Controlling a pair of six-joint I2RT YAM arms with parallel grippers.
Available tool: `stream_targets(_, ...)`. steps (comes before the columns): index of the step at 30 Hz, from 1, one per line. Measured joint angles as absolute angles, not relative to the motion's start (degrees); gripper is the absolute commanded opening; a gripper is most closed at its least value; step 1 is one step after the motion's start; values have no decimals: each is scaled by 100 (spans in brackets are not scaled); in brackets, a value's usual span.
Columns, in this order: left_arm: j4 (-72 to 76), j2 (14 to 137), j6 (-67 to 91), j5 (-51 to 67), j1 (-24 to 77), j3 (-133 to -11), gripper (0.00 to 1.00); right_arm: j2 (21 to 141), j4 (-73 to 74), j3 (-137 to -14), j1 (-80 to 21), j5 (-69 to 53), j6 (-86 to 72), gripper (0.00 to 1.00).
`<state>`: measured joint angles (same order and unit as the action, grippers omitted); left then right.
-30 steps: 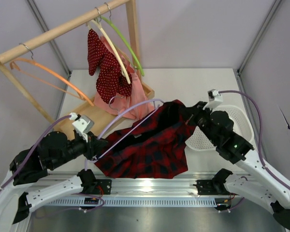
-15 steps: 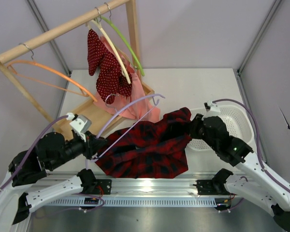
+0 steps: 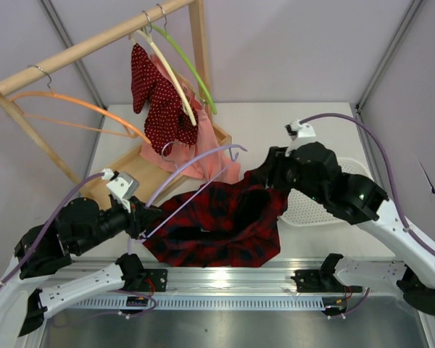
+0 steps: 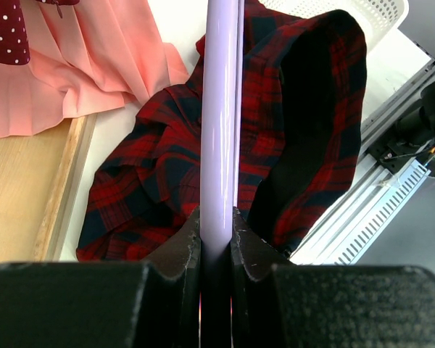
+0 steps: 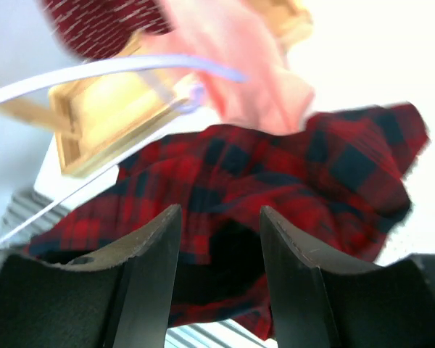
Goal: Place the skirt on the hanger
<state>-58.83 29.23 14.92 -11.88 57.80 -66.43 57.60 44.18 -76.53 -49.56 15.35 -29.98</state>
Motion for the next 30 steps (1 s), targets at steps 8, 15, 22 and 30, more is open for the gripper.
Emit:
stream_targets(8, -5887, 2919, 1494, -1205, 5780, -6643, 0, 6700, 4698, -8162, -6053, 1455, -2633, 52)
stream_targets(15, -5911, 2917, 1496, -1240, 5780, -6643, 0, 6921, 4941, -7516, -6595, 1551, -2779, 55)
stream_targets(22, -5935, 2917, 1496, -1247, 5780, -6643, 0, 7306, 5059, -7275, -6578, 2086, -3026, 56)
stream_targets(30, -6025, 2917, 1498, -1297, 5780, -6643, 0, 7465, 4757, -6659, -6375, 2244, -3310, 51)
